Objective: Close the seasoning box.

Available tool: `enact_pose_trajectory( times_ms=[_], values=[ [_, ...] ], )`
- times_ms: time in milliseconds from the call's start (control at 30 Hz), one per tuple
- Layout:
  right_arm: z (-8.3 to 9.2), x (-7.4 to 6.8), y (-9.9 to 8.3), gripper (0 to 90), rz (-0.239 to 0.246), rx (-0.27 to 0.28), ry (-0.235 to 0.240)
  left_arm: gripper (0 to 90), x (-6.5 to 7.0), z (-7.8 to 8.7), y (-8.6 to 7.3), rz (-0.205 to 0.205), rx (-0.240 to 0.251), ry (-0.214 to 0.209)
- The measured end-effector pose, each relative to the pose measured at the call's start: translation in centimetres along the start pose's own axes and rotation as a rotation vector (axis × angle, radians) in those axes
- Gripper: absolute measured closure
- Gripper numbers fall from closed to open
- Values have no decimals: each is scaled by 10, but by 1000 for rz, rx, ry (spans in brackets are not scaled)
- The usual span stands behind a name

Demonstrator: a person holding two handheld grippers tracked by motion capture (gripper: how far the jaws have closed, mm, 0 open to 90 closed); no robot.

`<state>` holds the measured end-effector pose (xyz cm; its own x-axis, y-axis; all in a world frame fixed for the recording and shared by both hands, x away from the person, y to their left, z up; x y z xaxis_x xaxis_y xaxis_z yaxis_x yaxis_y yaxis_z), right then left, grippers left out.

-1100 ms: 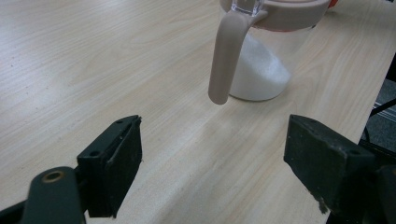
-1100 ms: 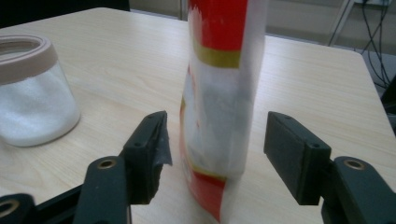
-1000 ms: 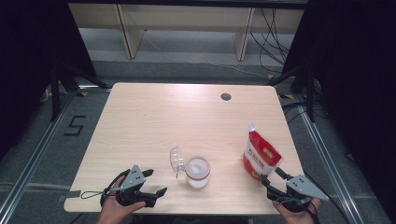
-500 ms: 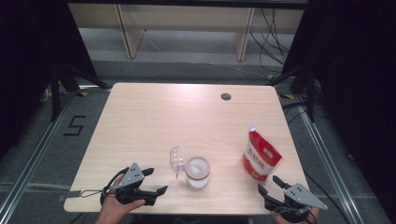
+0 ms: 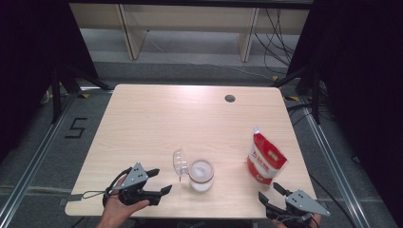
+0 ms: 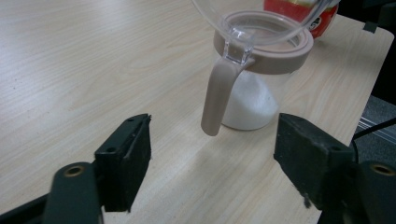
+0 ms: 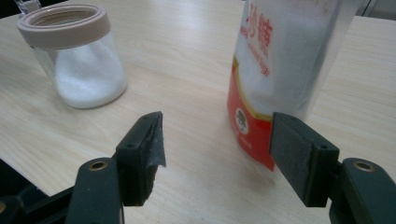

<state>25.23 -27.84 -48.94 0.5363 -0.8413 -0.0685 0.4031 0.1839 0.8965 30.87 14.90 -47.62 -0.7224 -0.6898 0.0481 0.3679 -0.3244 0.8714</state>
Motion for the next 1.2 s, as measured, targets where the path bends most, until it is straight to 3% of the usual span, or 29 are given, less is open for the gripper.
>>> enact_pose_trajectory(
  times_ms=[100, 133, 200, 300, 367, 433, 467, 500, 567, 600, 633, 700, 733, 800, 867, 967, 1000, 1067, 1100, 1200],
  values=[
    [0, -1, 0, 367, 30, 4, 10, 392, 2, 1, 4, 8, 8, 6],
    [2, -6, -1, 367, -25, -11, 12, 425, 3, 1, 6, 0, 10, 6],
    [0, -6, -1, 368, 15, -6, 28, 508, 4, 1, 9, -3, 24, -1],
    [3, -10, -1, 370, 12, -18, 31, 620, 5, 2, 12, -16, 26, 0],
    [2, -10, -1, 370, 37, -8, 38, 684, 4, 2, 14, -35, 28, -2],
    [1, -14, -1, 369, 29, -18, 39, 742, 5, 1, 16, -26, 23, 7],
    [0, -12, -1, 369, 72, -15, 44, 770, 5, 1, 18, -27, 28, 6],
    [0, -14, -1, 369, 47, -21, 56, 796, 4, 1, 20, -57, 26, 7],
    [-1, -15, -1, 369, 52, -28, 54, 842, 6, 0, 22, -47, 25, 14],
    [-1, -15, -1, 369, 52, -29, 59, 864, 7, -1, 24, -65, 30, 7],
    [-1, -15, -1, 369, 66, -34, 61, 880, 9, -2, 25, -50, 36, 7],
    [-2, -16, -1, 369, 63, -29, 66, 893, 11, -4, 28, -80, 37, 10],
    [-3, -17, -1, 369, 62, -29, 66, 894, 13, -4, 29, -65, 37, 10],
    [-3, -17, -1, 368, 70, -35, 62, 895, 14, -6, 33, -97, 40, 0],
    [-3, -17, -1, 368, 75, -37, 61, 895, 16, -7, 34, -77, 44, 3],
    [-3, -18, -1, 368, 58, -34, 69, 895, 17, -8, 37, -85, 46, -2],
    [-3, -18, -1, 368, 60, -34, 69, 895, 18, -9, 38, -77, 51, -8],
    [-3, -18, -1, 368, 83, -39, 63, 895, 18, -11, 40, -104, 51, -12],
    [-4, -18, -1, 368, 74, -42, 68, 895, 19, -12, 40, -78, 49, -12],
    [-3, -18, -1, 367, 86, -39, 56, 895, 19, -14, 42, -96, 51, -29]
  ],
)
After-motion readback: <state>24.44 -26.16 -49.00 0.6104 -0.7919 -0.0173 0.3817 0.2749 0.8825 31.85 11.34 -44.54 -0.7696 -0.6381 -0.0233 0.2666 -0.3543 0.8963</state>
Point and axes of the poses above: each handheld gripper's, and its own axes: z roughly backward along the jaws, y roughly out of its top, x roughly to its right, the point moved 2 cm from there along -z, roughly forward along the jaws, and after that the axes turned 4 degrees about y, right-handed, at the moved point
